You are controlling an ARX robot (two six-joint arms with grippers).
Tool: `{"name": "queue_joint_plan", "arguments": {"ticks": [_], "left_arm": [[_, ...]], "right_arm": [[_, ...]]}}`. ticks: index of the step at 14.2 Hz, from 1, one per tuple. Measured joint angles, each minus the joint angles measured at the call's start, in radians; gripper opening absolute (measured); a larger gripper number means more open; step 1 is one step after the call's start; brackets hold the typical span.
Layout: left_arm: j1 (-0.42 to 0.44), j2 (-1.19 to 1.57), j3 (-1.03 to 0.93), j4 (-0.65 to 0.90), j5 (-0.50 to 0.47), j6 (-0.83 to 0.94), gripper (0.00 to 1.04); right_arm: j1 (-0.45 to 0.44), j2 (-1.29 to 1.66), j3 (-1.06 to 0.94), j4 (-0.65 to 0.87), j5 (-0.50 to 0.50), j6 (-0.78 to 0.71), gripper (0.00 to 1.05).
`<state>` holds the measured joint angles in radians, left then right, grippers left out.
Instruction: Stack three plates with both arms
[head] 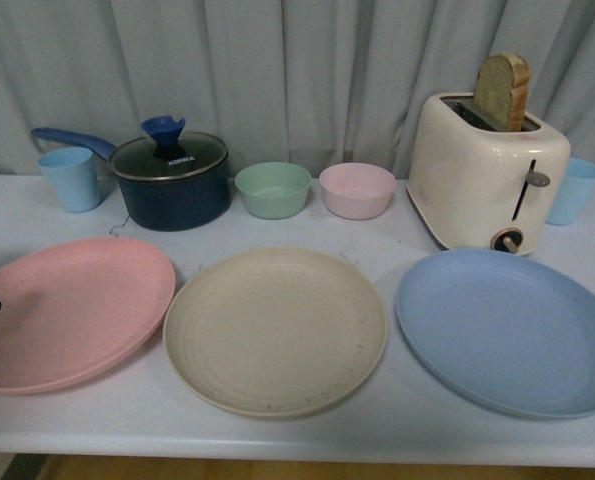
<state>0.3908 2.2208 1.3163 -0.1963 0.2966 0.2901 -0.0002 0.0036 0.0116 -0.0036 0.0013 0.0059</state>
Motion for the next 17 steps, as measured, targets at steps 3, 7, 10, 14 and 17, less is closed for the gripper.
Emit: {"name": "queue_joint_plan", "arguments": {"ticks": [3, 7, 10, 14, 17], "left_arm": [[-0.007, 0.011, 0.000, 0.008, -0.001, 0.018, 0.75], [-0.016, 0.012, 0.000, -0.001, -0.011, 0.024, 0.39], [-0.020, 0.011, 0.000, 0.001, -0.004, 0.020, 0.15], [-0.021, -0.163, -0.079, 0.016, -0.010, -0.073, 0.03], [-0.074, -0.346, -0.121, -0.013, -0.063, -0.079, 0.03]], "right_arm": [[0.000, 0.000, 0.000, 0.000, 0.000, 0.000, 0.98], [0.000, 0.000, 0.000, 0.000, 0.000, 0.000, 0.98], [0.000, 0.000, 0.000, 0.000, 0.000, 0.000, 0.98], [0.000, 0.000, 0.000, 0.000, 0.000, 0.000, 0.98], [0.000, 0.000, 0.000, 0.000, 0.000, 0.000, 0.98]]}}
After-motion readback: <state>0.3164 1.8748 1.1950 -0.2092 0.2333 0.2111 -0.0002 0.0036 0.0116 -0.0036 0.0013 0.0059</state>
